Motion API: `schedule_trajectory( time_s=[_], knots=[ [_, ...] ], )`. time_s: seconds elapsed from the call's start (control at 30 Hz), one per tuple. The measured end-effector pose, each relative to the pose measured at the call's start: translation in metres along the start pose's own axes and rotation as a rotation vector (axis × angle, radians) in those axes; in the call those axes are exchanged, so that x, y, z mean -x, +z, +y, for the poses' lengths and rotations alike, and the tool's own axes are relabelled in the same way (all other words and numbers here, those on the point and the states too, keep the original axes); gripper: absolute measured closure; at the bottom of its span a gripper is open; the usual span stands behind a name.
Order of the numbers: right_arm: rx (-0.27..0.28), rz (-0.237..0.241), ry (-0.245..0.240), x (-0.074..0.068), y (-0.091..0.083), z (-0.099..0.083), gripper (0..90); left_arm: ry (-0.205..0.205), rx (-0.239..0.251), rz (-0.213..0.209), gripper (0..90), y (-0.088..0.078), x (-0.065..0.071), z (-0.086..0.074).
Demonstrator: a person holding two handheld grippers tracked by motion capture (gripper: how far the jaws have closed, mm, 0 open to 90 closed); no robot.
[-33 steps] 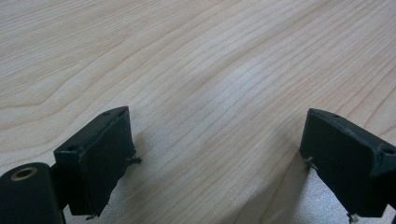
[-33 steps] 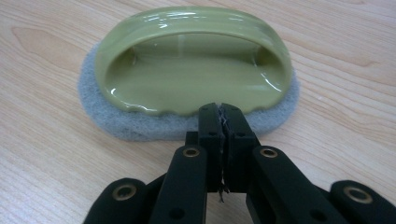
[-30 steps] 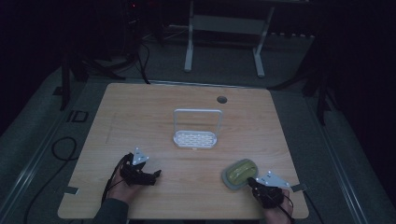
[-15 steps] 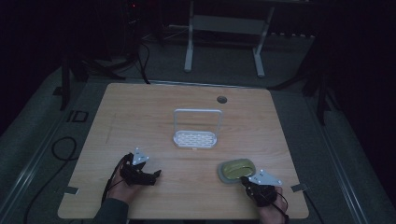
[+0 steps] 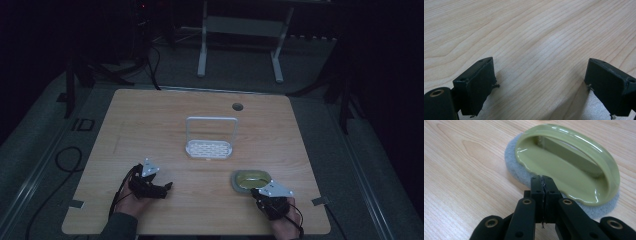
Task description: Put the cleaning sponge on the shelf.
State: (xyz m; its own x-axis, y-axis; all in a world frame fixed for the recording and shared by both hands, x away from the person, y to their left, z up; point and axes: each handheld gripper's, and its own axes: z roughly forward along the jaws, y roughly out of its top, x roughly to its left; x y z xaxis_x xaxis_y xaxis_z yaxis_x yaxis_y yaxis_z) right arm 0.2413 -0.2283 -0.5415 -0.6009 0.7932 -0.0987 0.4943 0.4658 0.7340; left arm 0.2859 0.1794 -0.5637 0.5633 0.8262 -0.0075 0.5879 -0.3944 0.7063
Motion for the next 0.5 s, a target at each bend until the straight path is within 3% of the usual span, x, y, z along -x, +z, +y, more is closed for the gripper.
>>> schedule_trajectory(
  time_s=[0.5],
  knots=[
    [-0.013, 0.038, -0.063, -0.01, 0.016, 0.016, 88.4, -0.001, 0.0, 0.0, 9.6, 0.0, 0.0, 0.0]
  ],
)
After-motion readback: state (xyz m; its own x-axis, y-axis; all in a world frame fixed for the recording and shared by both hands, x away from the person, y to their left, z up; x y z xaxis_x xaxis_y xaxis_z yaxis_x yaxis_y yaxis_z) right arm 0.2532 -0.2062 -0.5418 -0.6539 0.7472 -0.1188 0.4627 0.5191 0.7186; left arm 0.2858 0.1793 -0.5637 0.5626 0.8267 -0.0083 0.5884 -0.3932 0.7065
